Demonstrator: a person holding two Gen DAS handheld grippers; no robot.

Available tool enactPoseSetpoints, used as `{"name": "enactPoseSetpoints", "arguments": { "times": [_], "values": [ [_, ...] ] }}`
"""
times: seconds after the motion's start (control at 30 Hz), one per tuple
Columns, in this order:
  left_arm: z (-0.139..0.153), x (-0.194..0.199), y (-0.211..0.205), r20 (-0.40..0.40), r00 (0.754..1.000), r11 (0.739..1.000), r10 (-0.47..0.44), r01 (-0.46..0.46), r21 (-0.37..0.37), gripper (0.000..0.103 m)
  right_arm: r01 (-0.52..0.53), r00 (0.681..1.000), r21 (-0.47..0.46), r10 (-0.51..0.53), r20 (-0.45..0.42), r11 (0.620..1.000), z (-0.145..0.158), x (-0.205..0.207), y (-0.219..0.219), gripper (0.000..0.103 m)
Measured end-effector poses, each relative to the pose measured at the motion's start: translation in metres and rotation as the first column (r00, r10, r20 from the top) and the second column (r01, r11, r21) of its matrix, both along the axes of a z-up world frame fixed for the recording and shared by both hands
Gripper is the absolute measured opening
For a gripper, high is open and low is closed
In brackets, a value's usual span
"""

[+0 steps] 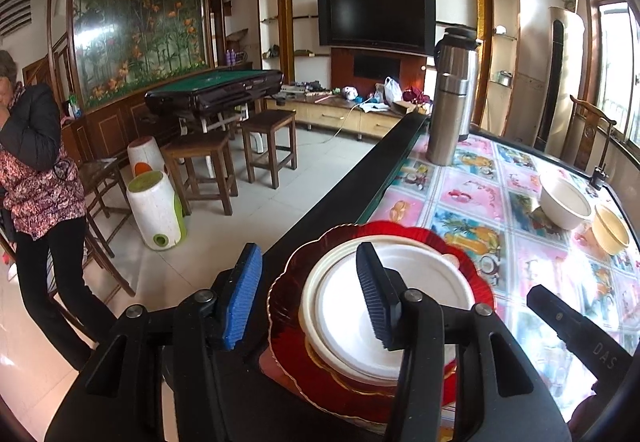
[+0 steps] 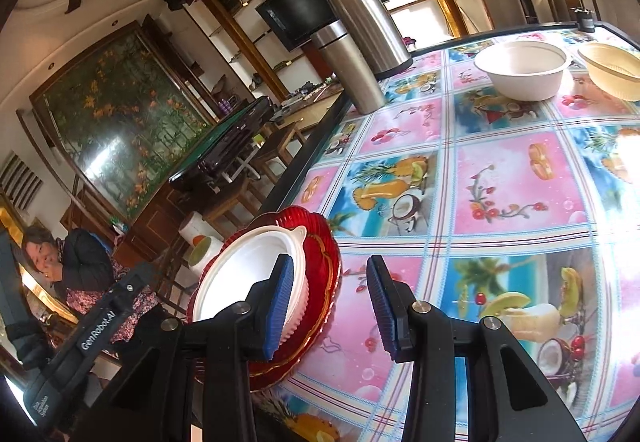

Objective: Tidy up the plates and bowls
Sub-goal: 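Open both tools to release the white bowl on the stack, then withdraw both tools and reach toward the remaining white foam bowl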

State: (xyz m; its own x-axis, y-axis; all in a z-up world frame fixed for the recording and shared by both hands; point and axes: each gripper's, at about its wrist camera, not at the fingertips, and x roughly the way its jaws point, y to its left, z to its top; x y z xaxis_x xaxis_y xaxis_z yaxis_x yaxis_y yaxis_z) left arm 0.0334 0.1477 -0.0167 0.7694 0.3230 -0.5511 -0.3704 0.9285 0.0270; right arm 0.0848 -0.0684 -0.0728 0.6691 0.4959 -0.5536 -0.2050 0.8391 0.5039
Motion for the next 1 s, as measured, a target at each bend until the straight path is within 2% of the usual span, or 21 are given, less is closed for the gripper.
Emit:
{"name": "enactPoseSetpoints", "arguments": {
  "times": [0.1, 0.43, 0.53, 1.0],
  "values": [
    [0.006, -0.003, -0.011, 0.016, 1.0, 1.0, -0.013, 0.012, 0.024, 0.055, 0.009, 1.0, 0.009, -0.009, 0.002, 1.0, 0.002, -0.003, -0.008, 0.041],
    [0.018, -0.006, -0.047, 0.024, 0.996, 0.994, -0.085, 0.083, 0.075, 0.056, 0.047, 0.999, 0.047, -0.048, 0.008, 0.998, 0.007, -0.006, -0.04, 0.041],
    [0.019, -0.005, -0.06, 0.021, 0.994, 0.99, -0.107, 0.104, 0.095, 0.062, 0.07, 0.998, 0.062, -0.07, 0.004, 0.996, 0.006, -0.004, -0.053, 0.041],
    [0.022, 0.012, -0.131, -0.023, 0.976, 0.959, -0.218, 0.218, 0.18, 0.063, 0.196, 0.981, 0.123, -0.194, -0.03, 0.973, -0.003, 0.009, -0.134, 0.041]
  ]
}}
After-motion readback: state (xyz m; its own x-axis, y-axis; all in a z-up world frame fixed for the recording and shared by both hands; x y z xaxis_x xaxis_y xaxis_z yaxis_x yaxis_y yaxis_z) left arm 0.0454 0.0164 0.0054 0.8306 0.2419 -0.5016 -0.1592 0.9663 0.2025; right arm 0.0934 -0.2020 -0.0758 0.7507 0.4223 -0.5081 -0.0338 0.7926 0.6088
